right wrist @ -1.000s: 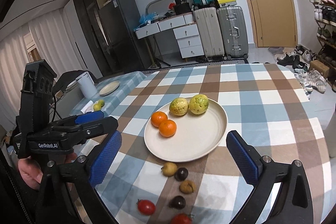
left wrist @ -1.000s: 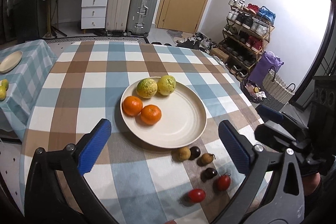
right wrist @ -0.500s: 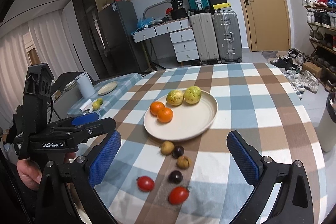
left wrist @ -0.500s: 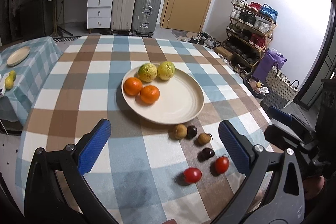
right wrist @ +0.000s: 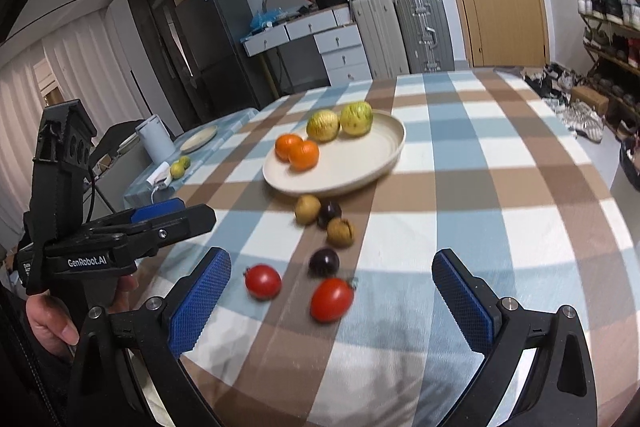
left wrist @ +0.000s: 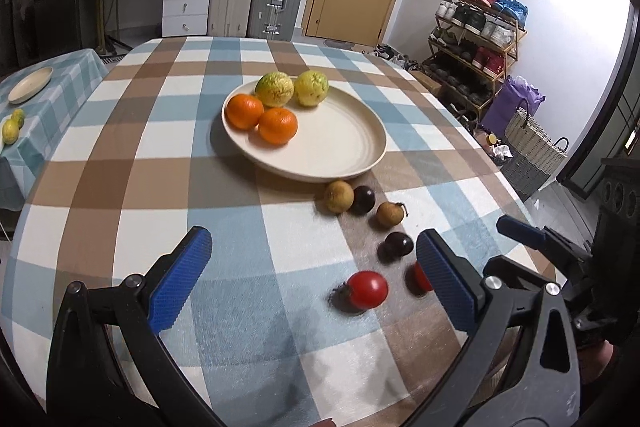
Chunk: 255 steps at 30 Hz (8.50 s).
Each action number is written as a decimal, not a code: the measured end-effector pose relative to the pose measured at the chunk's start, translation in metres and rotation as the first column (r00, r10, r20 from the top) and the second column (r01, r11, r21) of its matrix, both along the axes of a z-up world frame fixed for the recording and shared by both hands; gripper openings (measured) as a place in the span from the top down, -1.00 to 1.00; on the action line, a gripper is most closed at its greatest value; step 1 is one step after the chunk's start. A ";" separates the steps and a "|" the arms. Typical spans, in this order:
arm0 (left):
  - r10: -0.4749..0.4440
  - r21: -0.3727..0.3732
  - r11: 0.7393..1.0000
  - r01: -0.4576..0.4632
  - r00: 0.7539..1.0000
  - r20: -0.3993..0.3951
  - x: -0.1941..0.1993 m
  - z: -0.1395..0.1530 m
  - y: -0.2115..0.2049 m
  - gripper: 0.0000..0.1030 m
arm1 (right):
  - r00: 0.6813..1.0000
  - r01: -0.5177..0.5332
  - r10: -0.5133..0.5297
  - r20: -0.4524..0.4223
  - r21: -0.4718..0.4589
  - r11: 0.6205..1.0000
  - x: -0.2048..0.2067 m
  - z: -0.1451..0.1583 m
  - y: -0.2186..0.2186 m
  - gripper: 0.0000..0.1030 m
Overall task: Organize fruits
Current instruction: 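Withdraw both grippers from the plate toward the tomatoes and plums, then grasp the large red tomato with the right gripper while the left gripper grasps the other tomato, then carry both tomatoes onto the cream plate beside the citrus and open both grippers, then withdraw both grippers from the plate toward the plums and kiwis, then grasp a dark plum with the left gripper while the right gripper grasps a brown kiwi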
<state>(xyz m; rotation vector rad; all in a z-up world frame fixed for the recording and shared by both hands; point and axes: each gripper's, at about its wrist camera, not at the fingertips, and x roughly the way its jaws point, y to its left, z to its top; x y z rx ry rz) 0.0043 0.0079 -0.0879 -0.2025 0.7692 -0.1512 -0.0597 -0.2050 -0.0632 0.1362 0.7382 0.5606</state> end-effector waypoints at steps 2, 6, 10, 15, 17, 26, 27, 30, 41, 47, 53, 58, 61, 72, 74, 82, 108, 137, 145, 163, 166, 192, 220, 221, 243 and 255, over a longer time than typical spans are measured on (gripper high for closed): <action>0.005 -0.001 1.000 -0.005 1.000 -0.007 0.000 -0.004 0.002 -0.98 | 1.000 0.002 -0.002 -0.018 0.002 1.000 0.000 -0.007 0.001 -0.99; 0.008 -0.004 1.000 -0.008 1.000 -0.020 0.001 -0.012 0.006 -0.98 | 0.998 -0.007 0.007 -0.057 0.006 1.000 0.003 -0.022 0.003 -0.99; 0.013 -0.009 1.000 -0.013 0.999 -0.033 0.003 -0.018 0.010 -0.98 | 0.995 -0.031 0.032 -0.094 0.012 0.999 0.005 -0.033 0.007 -0.99; 0.017 -0.020 1.000 -0.018 0.999 -0.035 0.006 -0.021 0.017 -0.98 | 0.992 -0.046 0.046 -0.117 0.008 0.999 0.006 -0.041 0.013 -0.82; 0.017 -0.020 1.000 -0.017 0.999 -0.036 0.007 -0.021 0.017 -0.98 | 0.990 -0.050 0.050 -0.129 0.005 0.999 0.007 -0.045 0.015 -0.75; 0.004 -0.031 0.999 -0.006 0.999 -0.047 0.010 -0.027 0.018 -0.98 | 0.992 -0.037 0.032 -0.122 -0.037 0.999 0.012 -0.047 0.022 -0.10; 0.003 -0.033 0.999 -0.004 0.999 -0.049 0.010 -0.028 0.018 -0.98 | 0.993 -0.037 0.031 -0.117 -0.049 0.998 0.012 -0.046 0.023 0.06; -0.009 -0.041 0.999 0.006 0.998 -0.056 0.012 -0.030 0.016 -0.97 | 0.994 -0.041 0.033 -0.109 -0.075 0.996 0.011 -0.047 0.026 0.39; -0.080 -0.045 0.996 0.077 0.993 -0.081 0.014 -0.035 -0.002 -0.97 | 0.995 -0.016 0.014 -0.097 -0.020 1.000 0.014 -0.044 0.014 0.40; -0.151 -0.028 0.988 0.149 0.983 -0.102 0.015 -0.037 -0.020 -0.97 | 0.996 -0.016 0.015 -0.085 -0.001 1.000 0.015 -0.041 0.011 0.40; -0.215 -0.010 0.976 0.215 0.970 -0.115 0.017 -0.039 -0.036 -0.95 | 0.997 -0.014 0.016 -0.077 0.016 1.000 0.016 -0.039 0.006 0.39; -0.255 0.010 0.966 0.259 0.959 -0.124 0.017 -0.039 -0.048 -0.74 | 0.997 -0.018 0.020 -0.070 0.028 0.999 0.016 -0.038 0.002 0.39; -0.264 0.022 0.963 0.269 0.956 -0.128 0.018 -0.039 -0.052 -0.55 | 0.997 -0.016 0.019 -0.073 0.035 0.999 0.017 -0.038 -0.001 0.39; -0.289 0.002 0.956 0.293 0.945 -0.156 0.026 -0.050 -0.049 0.45 | 0.996 -0.017 0.021 -0.082 0.051 0.999 0.019 -0.041 -0.005 0.40; -0.289 -0.005 0.956 0.292 0.945 -0.153 0.027 -0.051 -0.048 0.45 | 0.996 -0.016 0.021 -0.089 0.057 0.998 0.020 -0.043 -0.006 0.40; -0.290 -0.028 0.957 0.289 0.950 -0.116 0.029 -0.038 -0.041 0.45 | 0.996 -0.021 0.026 -0.085 0.062 0.998 0.024 -0.039 -0.004 0.40; -0.199 -0.012 0.980 0.199 0.978 -0.065 0.189 0.003 -0.011 0.45 | 0.996 -0.054 0.061 -0.062 0.103 0.993 0.160 0.007 0.016 0.40; -0.166 0.005 0.986 0.168 0.980 -0.112 0.267 -0.034 -0.010 0.45 | 0.979 -0.073 0.076 -0.190 0.023 0.997 0.262 -0.034 0.056 0.39; -0.166 0.001 0.986 0.167 0.981 -0.098 0.258 -0.028 -0.006 0.44 | 0.982 -0.063 0.070 -0.175 0.044 0.997 0.264 -0.032 0.055 0.13; -0.089 0.068 0.994 0.089 0.996 -0.001 0.189 0.019 -0.002 -0.48 | 0.997 0.036 -0.031 -0.071 0.062 0.997 0.204 0.016 0.018 -0.72; -0.071 0.070 0.995 0.069 0.997 0.022 0.174 0.029 -0.002 -0.59 | 0.997 0.048 -0.044 -0.063 0.055 0.997 0.190 0.022 0.014 -0.78; -0.058 -0.001 0.998 0.058 0.998 -0.029 0.057 0.010 -0.008 -0.98 | 0.998 0.046 -0.047 0.040 0.028 0.999 0.057 0.031 0.004 -0.97; -0.231 -0.029 0.973 0.229 0.960 -0.158 0.061 -0.043 -0.079 -0.64 | 0.988 0.147 -0.146 -0.049 0.035 0.988 0.031 -0.015 -0.043 -0.99; -0.238 -0.029 0.971 0.236 0.958 -0.159 0.061 -0.044 -0.081 -0.50 | 0.988 0.148 -0.146 -0.050 0.036 0.988 0.031 -0.015 -0.044 -0.99; -0.294 -0.098 0.955 0.280 0.939 -0.180 0.070 -0.055 -0.081 0.57 | 0.989 0.140 -0.138 -0.060 0.036 0.990 0.035 -0.016 -0.043 -0.99; -0.249 -0.121 0.964 0.235 0.961 -0.116 0.058 -0.034 -0.045 0.57 | 0.990 0.107 -0.103 -0.099 0.041 0.993 0.045 -0.022 -0.028 -0.99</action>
